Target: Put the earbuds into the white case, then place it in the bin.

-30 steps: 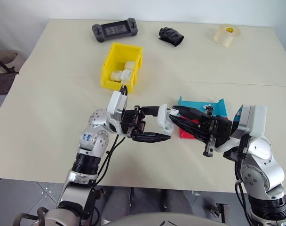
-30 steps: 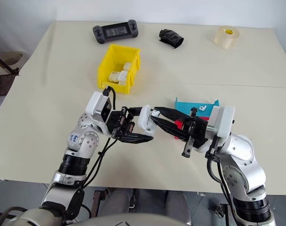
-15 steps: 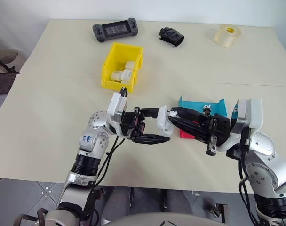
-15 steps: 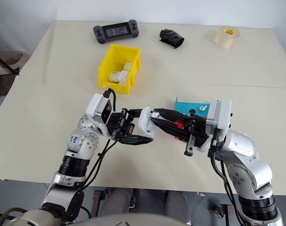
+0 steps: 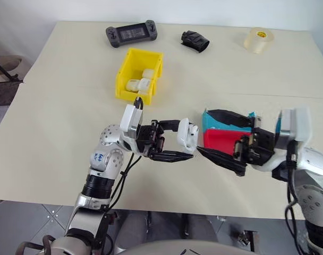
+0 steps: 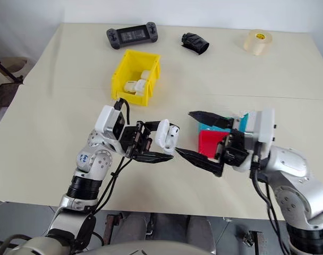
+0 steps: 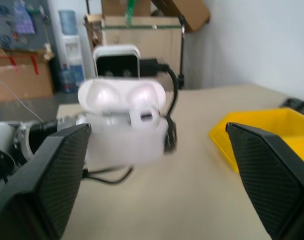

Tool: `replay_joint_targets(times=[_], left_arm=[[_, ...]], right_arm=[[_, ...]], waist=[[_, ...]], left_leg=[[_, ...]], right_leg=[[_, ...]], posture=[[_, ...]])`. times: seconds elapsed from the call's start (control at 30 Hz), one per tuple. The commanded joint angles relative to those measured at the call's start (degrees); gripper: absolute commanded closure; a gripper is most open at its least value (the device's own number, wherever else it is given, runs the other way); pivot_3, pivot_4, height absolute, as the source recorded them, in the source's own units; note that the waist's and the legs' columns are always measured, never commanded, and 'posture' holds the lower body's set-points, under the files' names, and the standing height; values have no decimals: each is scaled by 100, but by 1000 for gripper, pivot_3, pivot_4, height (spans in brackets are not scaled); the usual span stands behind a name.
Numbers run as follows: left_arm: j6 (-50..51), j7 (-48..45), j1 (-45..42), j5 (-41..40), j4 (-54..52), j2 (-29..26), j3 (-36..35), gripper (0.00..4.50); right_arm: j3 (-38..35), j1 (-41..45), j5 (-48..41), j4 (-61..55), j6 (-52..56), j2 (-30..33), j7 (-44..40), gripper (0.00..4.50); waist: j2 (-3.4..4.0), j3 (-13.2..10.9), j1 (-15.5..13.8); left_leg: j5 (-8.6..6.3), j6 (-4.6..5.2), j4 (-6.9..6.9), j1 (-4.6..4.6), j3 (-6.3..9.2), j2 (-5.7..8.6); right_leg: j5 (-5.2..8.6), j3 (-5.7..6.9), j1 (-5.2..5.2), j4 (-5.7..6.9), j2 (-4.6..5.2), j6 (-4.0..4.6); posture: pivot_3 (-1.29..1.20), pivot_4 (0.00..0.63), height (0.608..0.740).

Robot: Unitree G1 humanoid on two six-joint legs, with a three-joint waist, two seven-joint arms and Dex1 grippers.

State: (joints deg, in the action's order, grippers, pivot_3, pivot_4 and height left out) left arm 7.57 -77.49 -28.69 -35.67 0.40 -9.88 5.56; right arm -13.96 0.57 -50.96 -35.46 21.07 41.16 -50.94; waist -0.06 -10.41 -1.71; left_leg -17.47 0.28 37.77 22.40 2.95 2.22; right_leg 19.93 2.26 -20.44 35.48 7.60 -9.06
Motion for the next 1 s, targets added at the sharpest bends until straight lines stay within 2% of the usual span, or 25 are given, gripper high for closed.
replay_joint_targets(times=[0.03, 0.13, 0.3, 0.37, 0.47, 0.6, 0.67, 0.77, 0.87, 0.93, 1.0], left_arm=[[-234, -15, 113, 10, -209, -26, -10, 1668], [-326, 35, 261, 41, -242, -76, -2, 1668], [-440, 191, 519, 103, -374, -81, 83, 1668], [-472, 231, 589, 123, -437, -81, 135, 1668], [-478, 303, 750, 109, -577, -107, 171, 1668], [-474, 414, 955, 93, -750, -157, 208, 1668], [-494, 455, 1013, 115, -806, -165, 253, 1668], [-552, 473, 1121, 156, -893, -183, 326, 1668], [-574, 511, 1223, 173, -981, -195, 382, 1668], [-602, 548, 1301, 191, -1039, -201, 418, 1668], [-630, 622, 1371, 204, -1082, -194, 425, 1668]], right_arm=[[-890, -709, -4, 29, -140, 215, -422, 37], [-1613, -1559, 368, 410, -441, 313, -943, 37], [-2182, -2016, 745, 1162, -817, 294, -1276, 37], [-2233, -2007, 892, 1394, -945, 364, -1409, 37], [-2003, -1389, 1135, 1621, -682, 786, -1148, 37], [-862, -117, 1875, 1965, 233, 1993, -934, 37], [-416, 512, 1959, 2183, 573, 2290, -967, 37], [463, 1635, 2473, 2789, 580, 2482, -1220, 37], [1402, 2800, 3257, 3507, 212, 2388, -1571, 37], [2077, 3639, 3897, 4078, -211, 2248, -1918, 37], [2673, 4239, 4620, 4725, -1081, 2157, -2264, 37]], waist=[[0, 0, 1], [0, 0, 10], [-2, -1, 36], [-1, -1, 33], [6, 0, 60], [25, 2, 81], [30, -1, 51], [29, -2, 14], [29, -2, 26], [33, -4, 52], [37, -7, 76]], left_leg=[[-1, 2, 1, 2, 0, 1], [-2, 5, 2, 1, -6, 0], [-1, 5, 6, -12, -20, -4], [0, 4, 9, -17, -20, -8], [0, 4, 11, -17, -26, -8], [0, 4, 16, -19, -34, -13], [0, 4, 16, -15, -32, -12], [0, 3, 17, -4, -20, -13], [-1, 5, 17, 12, -14, -2], [-2, 7, 17, 18, -19, 1], [-2, 7, 16, 20, -25, -2]], right_leg=[[0, 2, 2, -5, 0, 0], [0, 3, 6, -7, -1, 0], [0, -3, 11, -6, -4, 0], [0, -5, 12, -13, -4, 0], [0, -15, 12, -18, -3, 0], [0, -20, 10, -24, -4, 1], [-1, -21, 6, -24, -2, 4], [-2, -12, -1, -28, -2, 6], [-3, -9, -2, -49, 7, 4], [-5, -9, -8, -53, 10, 0], [-5, -9, -15, -54, 8, 0]], posture=[[0, 150, 740], [0, 150, 740], [0, 150, 740], [0, 150, 740], [0, 150, 740], [0, 150, 740], [0, 150, 740], [0, 150, 740], [0, 150, 740], [0, 150, 740], [0, 150, 740]])
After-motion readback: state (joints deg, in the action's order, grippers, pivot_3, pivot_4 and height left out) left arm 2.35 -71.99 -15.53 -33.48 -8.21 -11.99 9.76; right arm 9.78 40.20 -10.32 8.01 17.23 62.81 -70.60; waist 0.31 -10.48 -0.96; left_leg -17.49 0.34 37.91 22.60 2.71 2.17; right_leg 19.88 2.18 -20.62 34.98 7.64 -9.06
